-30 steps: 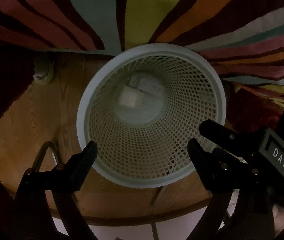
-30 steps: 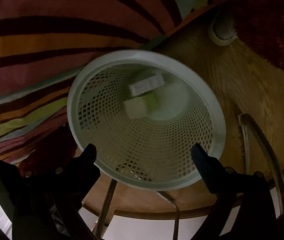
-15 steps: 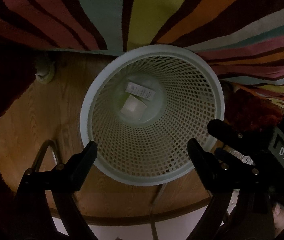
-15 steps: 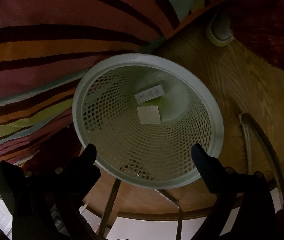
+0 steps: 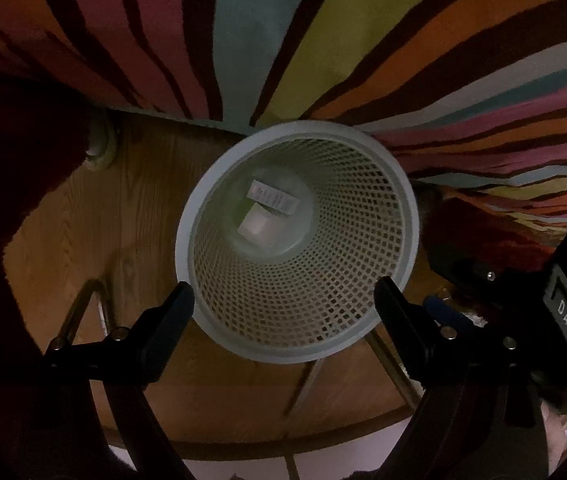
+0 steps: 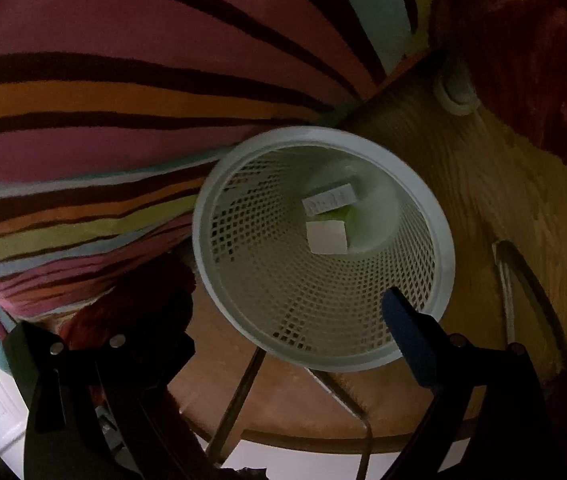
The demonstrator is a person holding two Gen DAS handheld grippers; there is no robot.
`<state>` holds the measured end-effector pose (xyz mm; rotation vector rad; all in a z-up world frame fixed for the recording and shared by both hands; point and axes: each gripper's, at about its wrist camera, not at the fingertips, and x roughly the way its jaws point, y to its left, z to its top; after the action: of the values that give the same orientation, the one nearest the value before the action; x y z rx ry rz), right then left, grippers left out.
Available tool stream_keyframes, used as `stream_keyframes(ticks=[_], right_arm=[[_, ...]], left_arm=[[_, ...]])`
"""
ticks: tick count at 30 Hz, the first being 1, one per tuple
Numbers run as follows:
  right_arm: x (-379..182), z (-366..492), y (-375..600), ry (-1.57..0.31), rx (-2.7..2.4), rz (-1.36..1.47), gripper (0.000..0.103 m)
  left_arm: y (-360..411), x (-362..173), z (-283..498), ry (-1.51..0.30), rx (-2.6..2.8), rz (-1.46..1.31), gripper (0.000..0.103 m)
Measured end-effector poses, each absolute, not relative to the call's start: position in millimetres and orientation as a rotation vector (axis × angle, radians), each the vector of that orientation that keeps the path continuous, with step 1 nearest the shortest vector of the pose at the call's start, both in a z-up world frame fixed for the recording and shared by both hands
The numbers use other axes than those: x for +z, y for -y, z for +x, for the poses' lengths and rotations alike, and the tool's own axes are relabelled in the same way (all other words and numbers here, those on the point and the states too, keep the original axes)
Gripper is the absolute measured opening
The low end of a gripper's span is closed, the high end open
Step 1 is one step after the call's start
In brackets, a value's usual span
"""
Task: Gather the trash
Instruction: 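Lift both tools from the wastebasket back toward the bed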
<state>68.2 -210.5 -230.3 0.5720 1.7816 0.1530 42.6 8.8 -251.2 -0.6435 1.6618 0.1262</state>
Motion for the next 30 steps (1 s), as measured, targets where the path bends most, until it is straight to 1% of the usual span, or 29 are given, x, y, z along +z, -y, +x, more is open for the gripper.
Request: stream_keyframes(ticks=[15,19,24,30], right_arm=[[-167.2,68.1,190.8,-1.571,0.295,0.369,0.091],[-146.2,66.5,188.8,-1.484,0.317,0.316,0.091],[-118.1,67.4,184.0,-1.358,0.346,0.228,0.091],[-64.6,68.8,187.7,-1.108,0.359,0.14,0.091]], left_arm=[[-9.2,-190.7,37.0,-1.484,0.109,-0.531,0.089],[-11.2,-170.0,35.6,-1.415,0.113,-0.481,0.089],[-7.7,-141.2,37.0,-1.316,0.096,-0.396,0.089],[-9.7,-98.5,36.5,-1.149,0.093,-0.309,0.089]])
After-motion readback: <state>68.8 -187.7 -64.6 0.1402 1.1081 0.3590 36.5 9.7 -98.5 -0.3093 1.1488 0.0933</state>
